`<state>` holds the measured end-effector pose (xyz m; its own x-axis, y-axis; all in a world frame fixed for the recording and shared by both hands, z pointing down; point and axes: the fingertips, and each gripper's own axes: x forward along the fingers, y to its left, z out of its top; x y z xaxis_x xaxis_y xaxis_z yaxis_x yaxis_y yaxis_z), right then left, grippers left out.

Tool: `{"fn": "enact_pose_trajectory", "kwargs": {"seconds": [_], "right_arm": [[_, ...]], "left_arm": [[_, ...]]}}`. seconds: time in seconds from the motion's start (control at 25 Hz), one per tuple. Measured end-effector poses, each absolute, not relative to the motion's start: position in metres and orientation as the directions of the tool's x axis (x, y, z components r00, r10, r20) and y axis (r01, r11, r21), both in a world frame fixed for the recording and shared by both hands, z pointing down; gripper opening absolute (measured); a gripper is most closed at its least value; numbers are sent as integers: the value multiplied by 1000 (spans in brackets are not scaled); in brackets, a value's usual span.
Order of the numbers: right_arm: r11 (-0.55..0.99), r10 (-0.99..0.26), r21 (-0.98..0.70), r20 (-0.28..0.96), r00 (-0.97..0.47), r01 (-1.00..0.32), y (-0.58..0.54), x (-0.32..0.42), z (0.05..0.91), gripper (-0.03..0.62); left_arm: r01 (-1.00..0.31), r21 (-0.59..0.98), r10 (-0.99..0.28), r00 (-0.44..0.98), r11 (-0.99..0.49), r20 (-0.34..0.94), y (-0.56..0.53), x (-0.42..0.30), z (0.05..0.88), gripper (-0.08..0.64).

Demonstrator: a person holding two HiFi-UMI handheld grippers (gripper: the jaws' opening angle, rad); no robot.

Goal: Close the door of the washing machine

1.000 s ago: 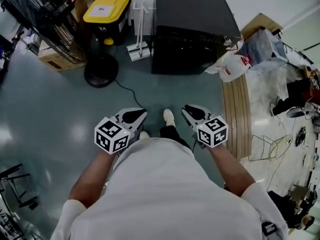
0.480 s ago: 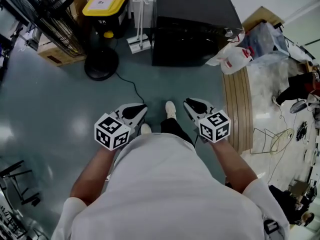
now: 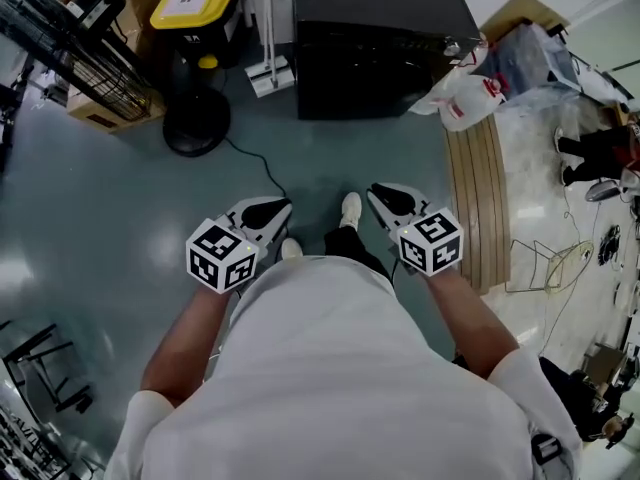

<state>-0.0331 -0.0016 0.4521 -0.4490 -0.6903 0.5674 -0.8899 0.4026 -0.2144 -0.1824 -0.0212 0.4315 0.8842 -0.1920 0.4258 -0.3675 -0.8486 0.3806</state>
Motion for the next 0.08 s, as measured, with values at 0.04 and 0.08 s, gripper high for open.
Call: {"fn": "enact_pose_trajectory", "kwargs": {"seconds": [0.04, 0.08], "right_arm": [[406, -688, -211, 569, -450, -889, -3, -30, 453, 54], [409, -686, -209, 571, -450, -888, -5, -26, 453, 54]], "left_arm": [[-367, 380, -191, 883, -849, 428, -24, -178, 432, 18], [-367, 380, -189, 882, -849, 431, -26, -173, 433, 18]]}}
